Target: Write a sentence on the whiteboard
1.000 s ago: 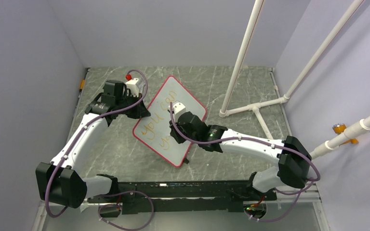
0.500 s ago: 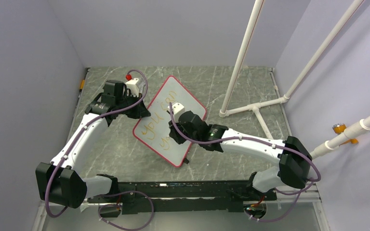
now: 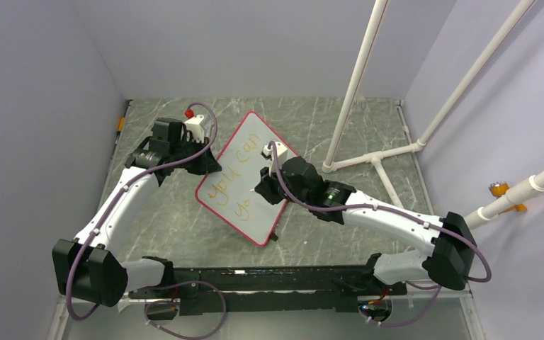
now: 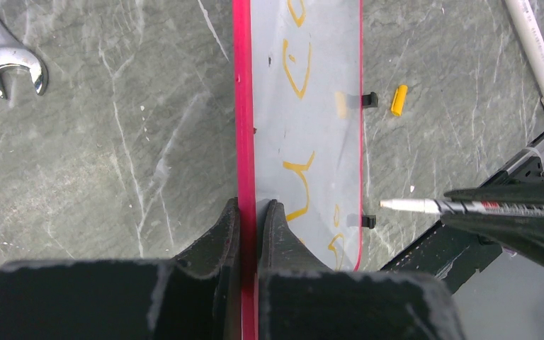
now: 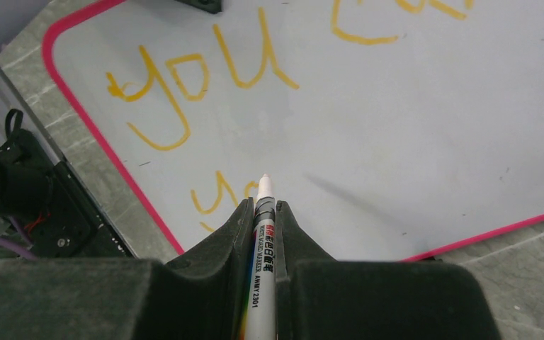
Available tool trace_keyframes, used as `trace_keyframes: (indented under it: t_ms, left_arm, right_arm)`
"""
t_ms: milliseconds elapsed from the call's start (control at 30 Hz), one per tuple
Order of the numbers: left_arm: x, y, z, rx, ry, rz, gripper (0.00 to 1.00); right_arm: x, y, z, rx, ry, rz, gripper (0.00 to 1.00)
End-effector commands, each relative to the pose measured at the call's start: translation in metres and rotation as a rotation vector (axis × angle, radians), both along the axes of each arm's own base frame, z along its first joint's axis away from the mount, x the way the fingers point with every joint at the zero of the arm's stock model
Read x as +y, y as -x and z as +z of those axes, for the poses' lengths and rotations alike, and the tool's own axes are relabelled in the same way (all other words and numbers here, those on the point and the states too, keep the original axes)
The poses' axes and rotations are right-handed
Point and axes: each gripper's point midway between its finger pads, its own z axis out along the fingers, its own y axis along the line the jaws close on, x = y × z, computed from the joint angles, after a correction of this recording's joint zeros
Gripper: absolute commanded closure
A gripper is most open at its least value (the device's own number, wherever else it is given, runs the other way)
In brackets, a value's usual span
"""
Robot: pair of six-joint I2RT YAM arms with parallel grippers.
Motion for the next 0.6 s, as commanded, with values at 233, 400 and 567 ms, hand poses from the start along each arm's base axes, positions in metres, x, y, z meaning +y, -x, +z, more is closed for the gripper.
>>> trace_keyframes:
  t_ms: [233,400,567]
  left_arm:
    - [0.029,-0.018,0.000,-0.118,-0.158,0.065,1.00]
    - [0.030,-0.017,0.003,-0.127,-0.155,0.067,1.00]
    - [0.029,-0.018,0.003,-0.126,-0.155,0.064,1.00]
  right_arm:
    - [0.007,-0.018,-0.002,0.037,-0.044,0.010,1.00]
    - [0.018,-0.013,-0.006,0.049,-0.057,0.074,1.00]
    - [0.023,-0.015,-0.003,0.046,-0.067,0.084,1.00]
